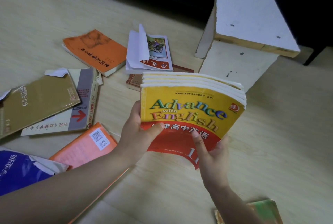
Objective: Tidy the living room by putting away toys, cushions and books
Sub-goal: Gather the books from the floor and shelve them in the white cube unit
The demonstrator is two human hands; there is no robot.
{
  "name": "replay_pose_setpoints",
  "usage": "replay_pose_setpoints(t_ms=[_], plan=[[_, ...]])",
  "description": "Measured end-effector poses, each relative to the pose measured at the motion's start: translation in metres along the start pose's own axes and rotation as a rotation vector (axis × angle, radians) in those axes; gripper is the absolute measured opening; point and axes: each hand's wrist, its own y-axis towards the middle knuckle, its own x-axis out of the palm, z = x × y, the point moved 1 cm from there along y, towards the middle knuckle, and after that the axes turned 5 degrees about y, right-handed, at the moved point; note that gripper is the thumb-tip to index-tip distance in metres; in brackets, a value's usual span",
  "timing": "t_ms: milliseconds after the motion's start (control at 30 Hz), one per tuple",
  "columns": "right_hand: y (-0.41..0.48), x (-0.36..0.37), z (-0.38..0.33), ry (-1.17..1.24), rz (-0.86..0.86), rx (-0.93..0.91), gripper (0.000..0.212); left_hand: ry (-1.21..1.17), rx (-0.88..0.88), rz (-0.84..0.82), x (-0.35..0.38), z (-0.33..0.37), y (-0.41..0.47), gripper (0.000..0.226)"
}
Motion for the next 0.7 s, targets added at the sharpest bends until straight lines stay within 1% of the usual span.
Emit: replay_pose_setpoints(t_ms=[100,200,333,500,700], plan=[[-0.001,0.001,0.001,0.01,-0.005,0.002,0.046,0.013,-0.01,-0.013,0.0,-0.001,0.002,0.043],[-0.002,0.001,0.004,-0.011,0.012,0.003,0.04,0.029,0.004,-0.015,-0.002,-0.002,0.004,0.04],[0.001,-0.002,0.009,-0.058,0.015,0.007,0.043,0.109,0.036,-0.004,-0.004,-0.004,0.006,0.043],[-0.003,-0.004,0.018,-0.073,-0.013,0.048,0.039,0.224,0.032,-0.007,-0.008,-0.005,0.013,0.048],[0.004,-0.019,0.017,-0.141,-0.037,0.091,0.035,0.332,0.125,-0.017,-0.004,0.012,0.007,0.051]])
